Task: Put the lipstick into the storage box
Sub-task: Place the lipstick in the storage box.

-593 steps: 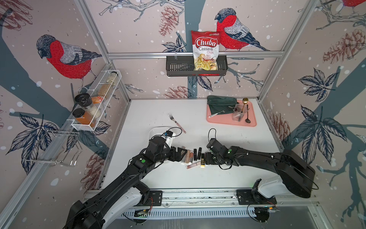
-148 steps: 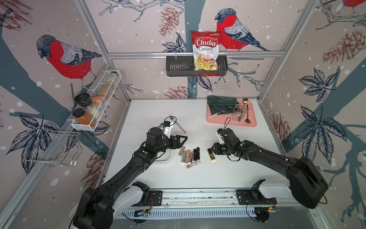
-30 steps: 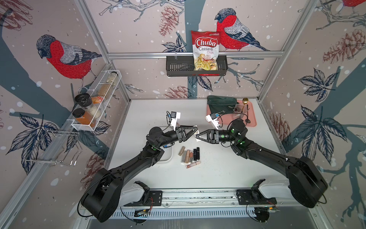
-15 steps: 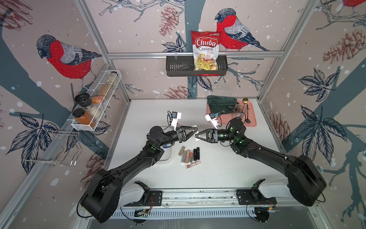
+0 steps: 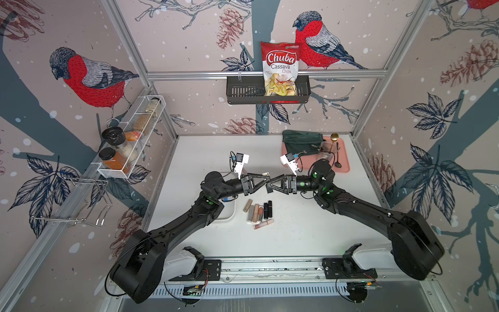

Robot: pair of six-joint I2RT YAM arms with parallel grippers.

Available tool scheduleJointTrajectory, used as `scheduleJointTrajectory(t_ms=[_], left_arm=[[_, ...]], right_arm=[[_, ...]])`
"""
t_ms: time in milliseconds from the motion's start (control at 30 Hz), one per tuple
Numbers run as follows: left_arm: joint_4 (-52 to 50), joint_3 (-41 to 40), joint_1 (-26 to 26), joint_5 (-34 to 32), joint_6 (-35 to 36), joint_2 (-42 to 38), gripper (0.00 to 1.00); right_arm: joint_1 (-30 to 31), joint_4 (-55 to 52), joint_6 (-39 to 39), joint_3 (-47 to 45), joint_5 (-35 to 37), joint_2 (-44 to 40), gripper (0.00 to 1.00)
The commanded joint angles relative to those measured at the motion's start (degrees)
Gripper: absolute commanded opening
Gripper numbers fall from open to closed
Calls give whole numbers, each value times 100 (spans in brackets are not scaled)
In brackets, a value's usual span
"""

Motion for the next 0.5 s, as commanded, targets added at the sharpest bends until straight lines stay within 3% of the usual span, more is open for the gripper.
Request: scheduleJointTrajectory(t_ms=[0, 100, 167, 300, 333, 467], left_arm=[[-389, 24, 131, -66, 285, -149, 2], [-1491, 77, 514, -266, 639, -464, 2], [-2883, 274, 854, -648, 1176, -745, 3], [-6325, 1284, 1146, -2877, 2880, -995, 3], [-6823, 1498, 1190, -3332, 3159, -917, 3], [-7577, 1853, 1404, -4055, 3607, -492, 1]], right_arm=[[-156, 84, 49, -7, 32, -174, 100], [-434, -337, -155, -86, 176, -471, 100], [-552, -1565, -922, 79, 607, -701, 100], [-452, -3990, -2452, 598, 2296, -749, 100], [-407, -4283, -2661, 663, 2558, -706, 100], [-155, -4638, -2907, 632, 3154, -566, 100]])
